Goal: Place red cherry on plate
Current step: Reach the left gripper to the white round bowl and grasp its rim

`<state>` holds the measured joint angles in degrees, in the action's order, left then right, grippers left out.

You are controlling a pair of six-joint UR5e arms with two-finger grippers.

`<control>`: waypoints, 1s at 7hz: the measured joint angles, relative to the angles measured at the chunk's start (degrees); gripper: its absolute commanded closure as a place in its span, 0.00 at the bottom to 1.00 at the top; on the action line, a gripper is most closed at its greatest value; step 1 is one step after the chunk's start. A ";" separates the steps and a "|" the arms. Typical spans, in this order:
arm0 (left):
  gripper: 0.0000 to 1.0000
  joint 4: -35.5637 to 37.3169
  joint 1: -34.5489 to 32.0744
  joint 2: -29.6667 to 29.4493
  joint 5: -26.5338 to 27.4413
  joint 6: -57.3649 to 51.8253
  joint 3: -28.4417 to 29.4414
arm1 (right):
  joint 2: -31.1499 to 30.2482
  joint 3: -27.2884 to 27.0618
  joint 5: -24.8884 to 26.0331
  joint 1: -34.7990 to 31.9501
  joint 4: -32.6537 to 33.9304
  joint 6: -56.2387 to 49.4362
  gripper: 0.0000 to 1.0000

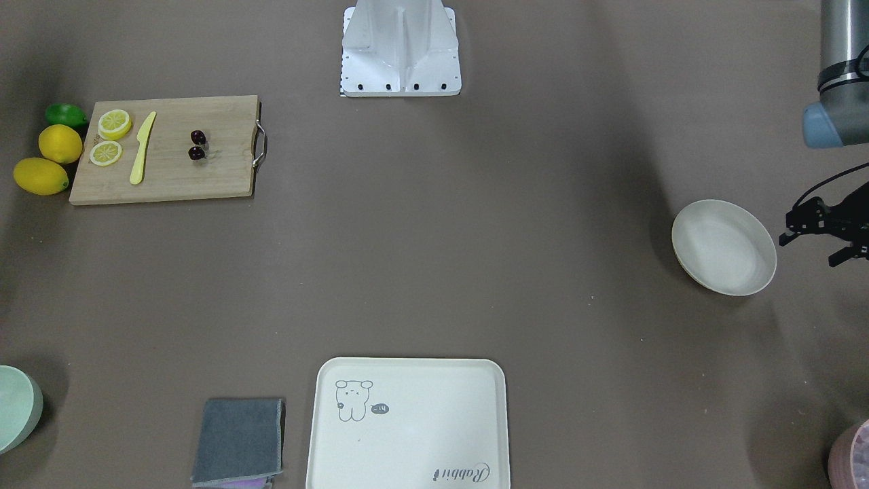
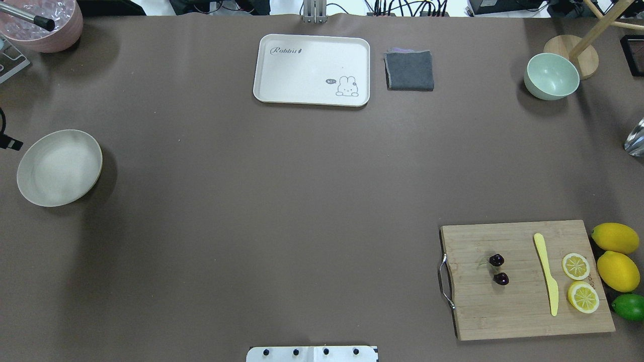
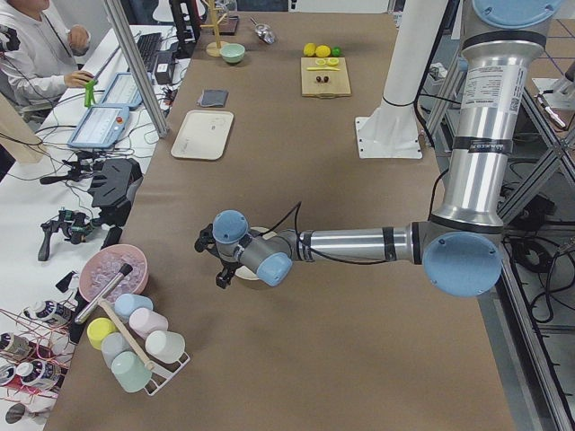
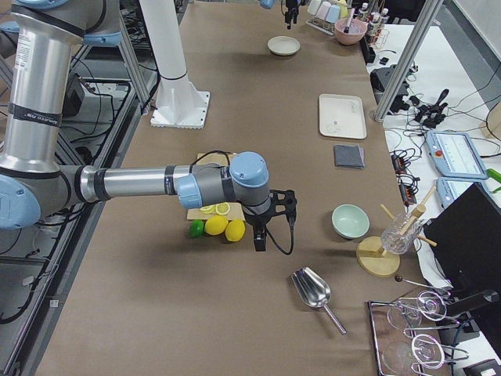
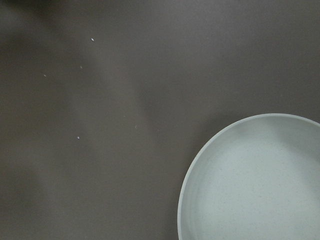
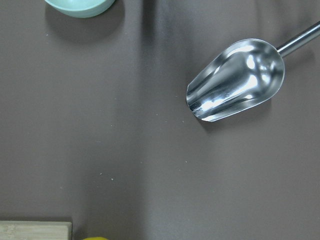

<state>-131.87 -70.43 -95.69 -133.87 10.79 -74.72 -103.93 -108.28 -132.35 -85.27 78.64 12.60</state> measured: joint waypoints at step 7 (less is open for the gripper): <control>0.90 -5.23 2.96 0.93 2.12 3.40 3.36 | 0.06 0.19 0.07 1.33 -1.91 2.69 0.00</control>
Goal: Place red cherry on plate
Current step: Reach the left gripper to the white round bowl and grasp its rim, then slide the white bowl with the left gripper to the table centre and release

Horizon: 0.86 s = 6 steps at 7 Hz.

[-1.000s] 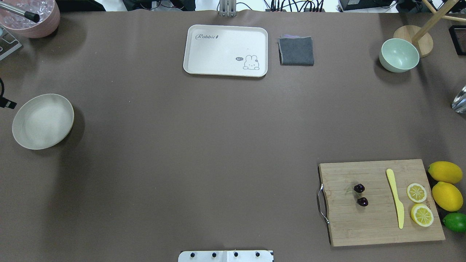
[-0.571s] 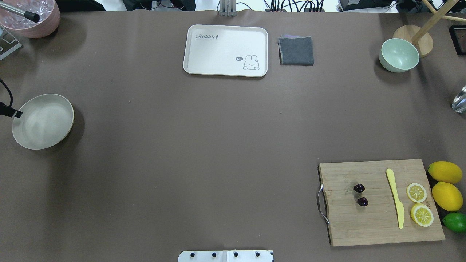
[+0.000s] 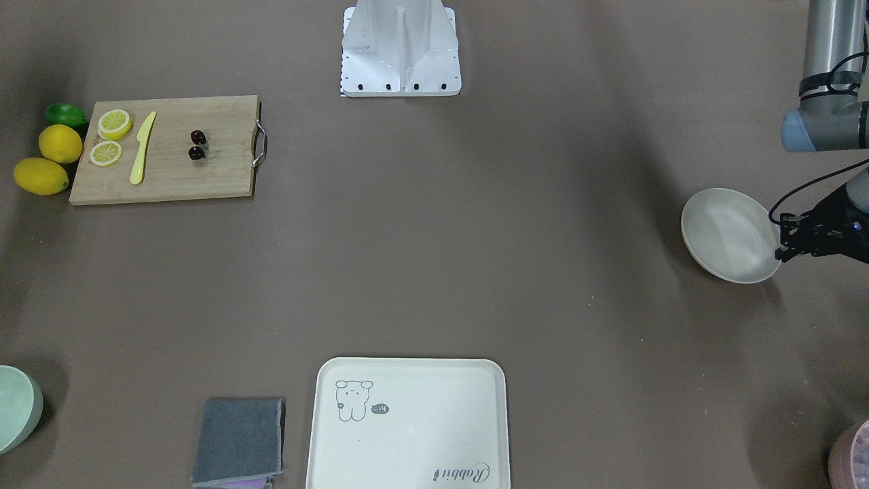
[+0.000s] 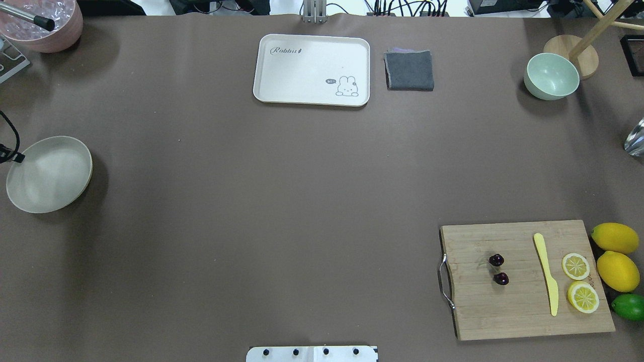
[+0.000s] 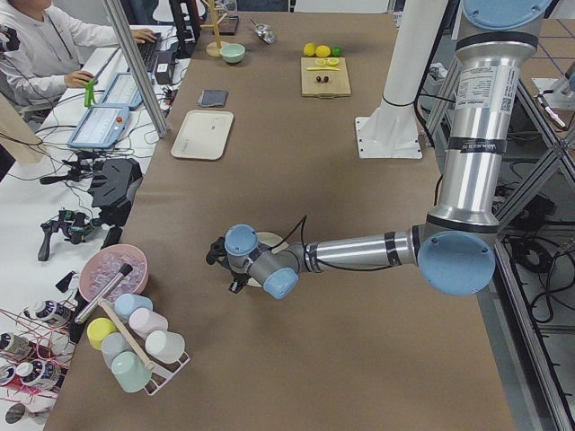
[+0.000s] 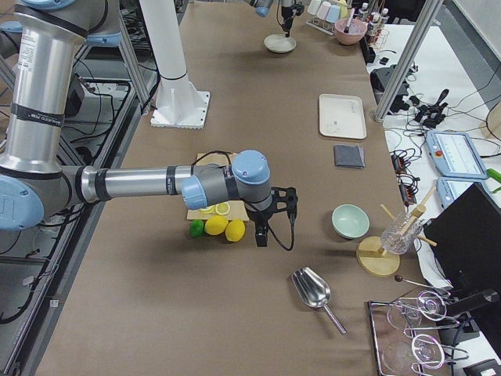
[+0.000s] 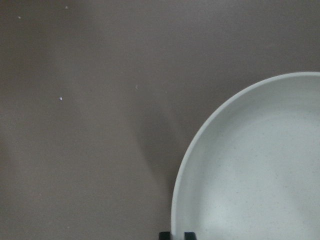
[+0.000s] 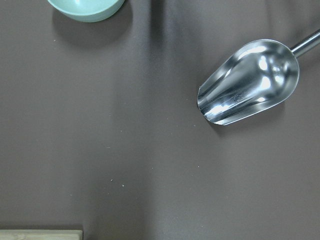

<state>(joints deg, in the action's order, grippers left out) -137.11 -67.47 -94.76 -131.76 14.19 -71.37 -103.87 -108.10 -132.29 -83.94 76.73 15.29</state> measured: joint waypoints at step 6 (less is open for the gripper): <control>1.00 -0.12 0.31 -0.22 -5.60 14.86 -9.04 | -0.01 -0.15 0.01 -0.02 0.00 -0.03 0.00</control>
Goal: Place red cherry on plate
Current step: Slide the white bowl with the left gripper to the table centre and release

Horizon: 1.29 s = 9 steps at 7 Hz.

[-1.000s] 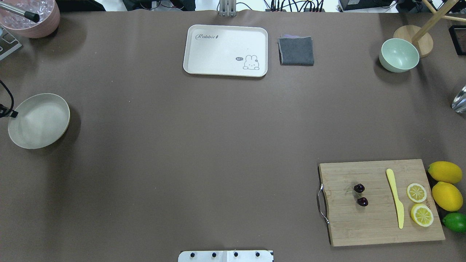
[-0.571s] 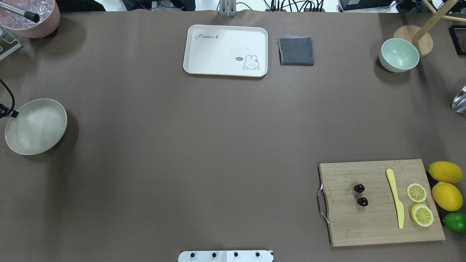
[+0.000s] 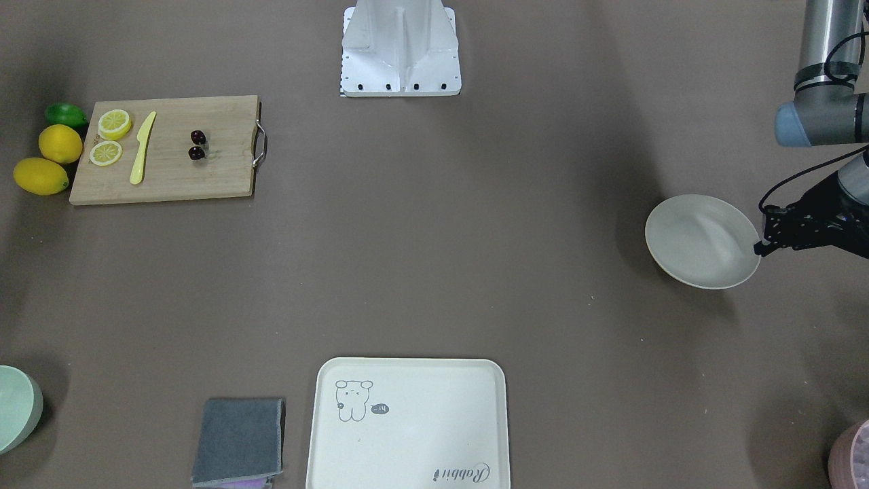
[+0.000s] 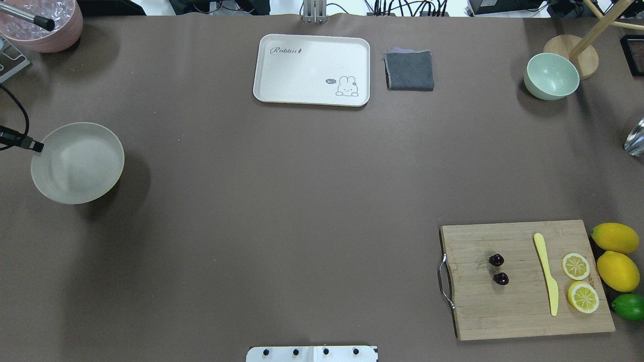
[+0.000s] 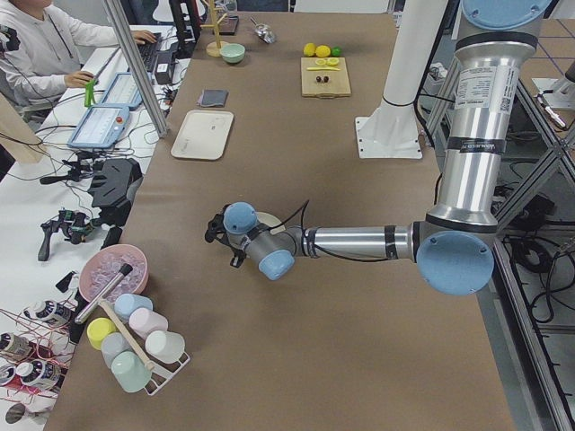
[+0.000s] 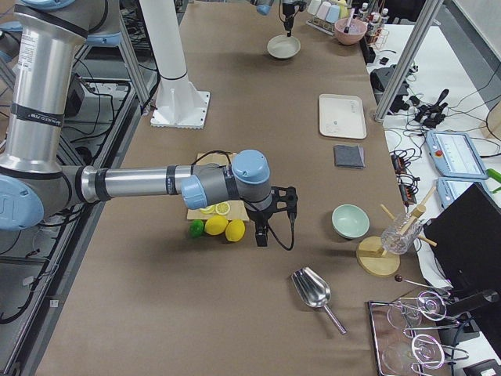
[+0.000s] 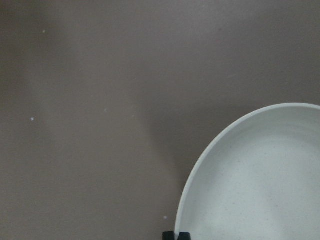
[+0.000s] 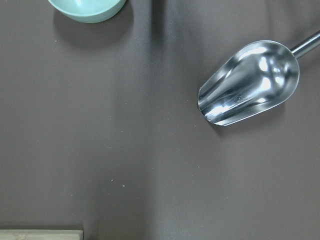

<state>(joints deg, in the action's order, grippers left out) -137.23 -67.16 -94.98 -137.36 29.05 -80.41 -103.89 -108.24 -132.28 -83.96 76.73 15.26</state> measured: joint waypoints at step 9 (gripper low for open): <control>0.03 13.34 38.64 -22.03 30.56 46.83 -14.69 | 0.00 -0.12 -0.11 0.02 0.00 0.29 0.00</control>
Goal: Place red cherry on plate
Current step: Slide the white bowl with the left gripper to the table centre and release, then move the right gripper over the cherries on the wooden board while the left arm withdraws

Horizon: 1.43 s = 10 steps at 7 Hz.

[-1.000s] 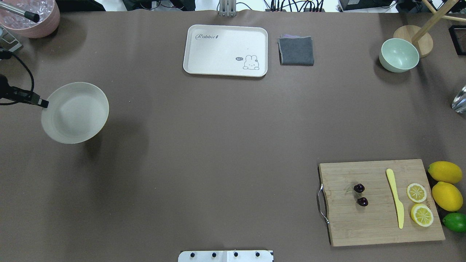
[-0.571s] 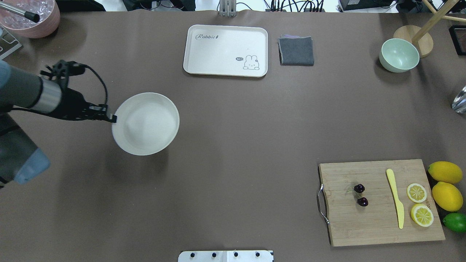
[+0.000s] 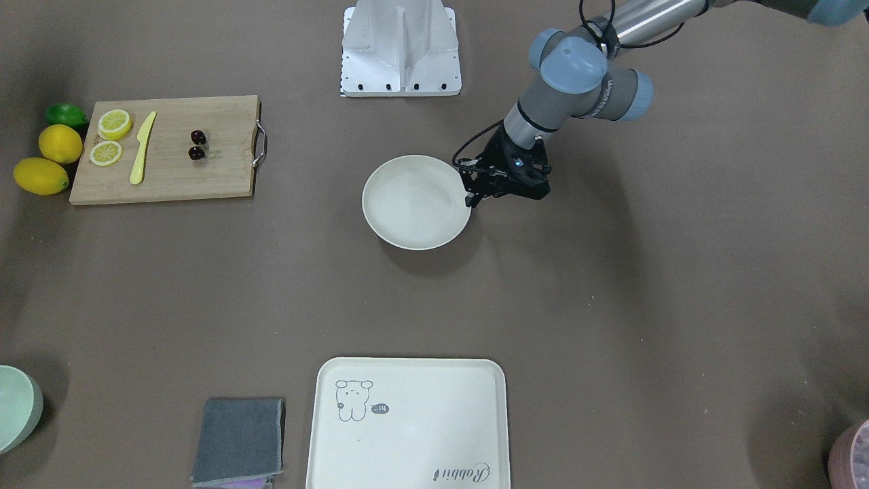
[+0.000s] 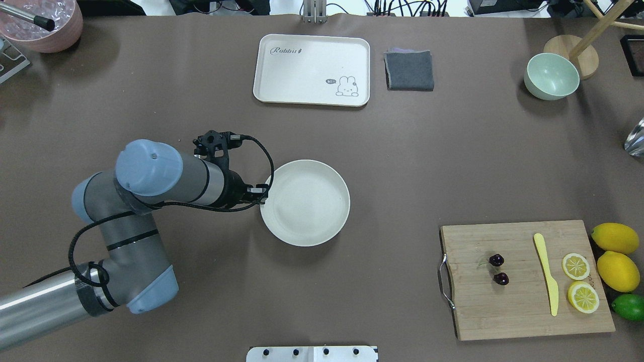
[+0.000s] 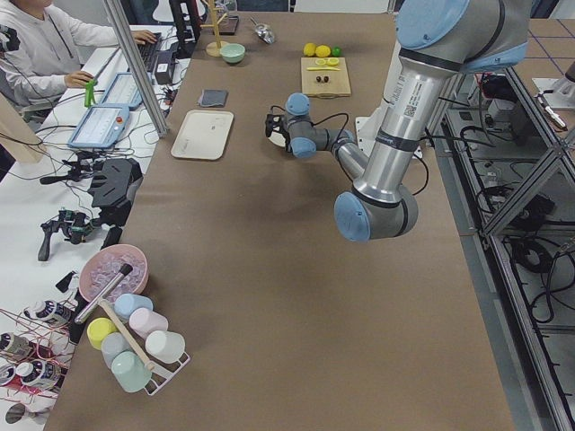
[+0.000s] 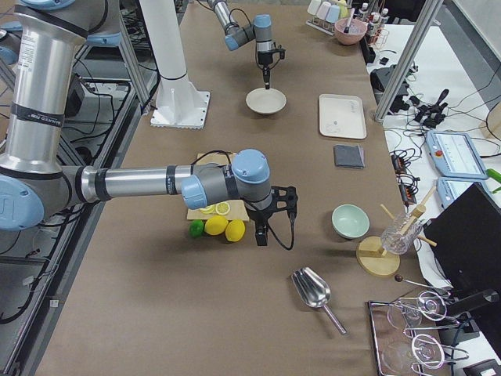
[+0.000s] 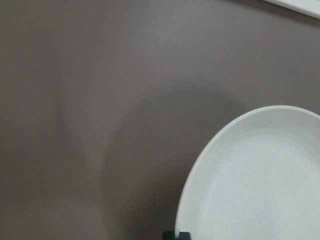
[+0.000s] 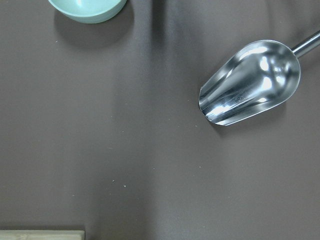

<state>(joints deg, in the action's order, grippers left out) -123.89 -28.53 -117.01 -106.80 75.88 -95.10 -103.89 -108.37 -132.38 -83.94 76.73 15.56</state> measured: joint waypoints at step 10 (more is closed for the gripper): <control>0.02 38.75 -42.04 12.96 -19.62 -56.42 -16.04 | -0.32 -17.86 7.44 27.53 0.06 43.35 0.01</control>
<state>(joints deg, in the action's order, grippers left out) -85.14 -70.57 -104.04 -126.41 19.46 -111.14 -104.20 -126.23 -124.94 -56.41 76.79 58.91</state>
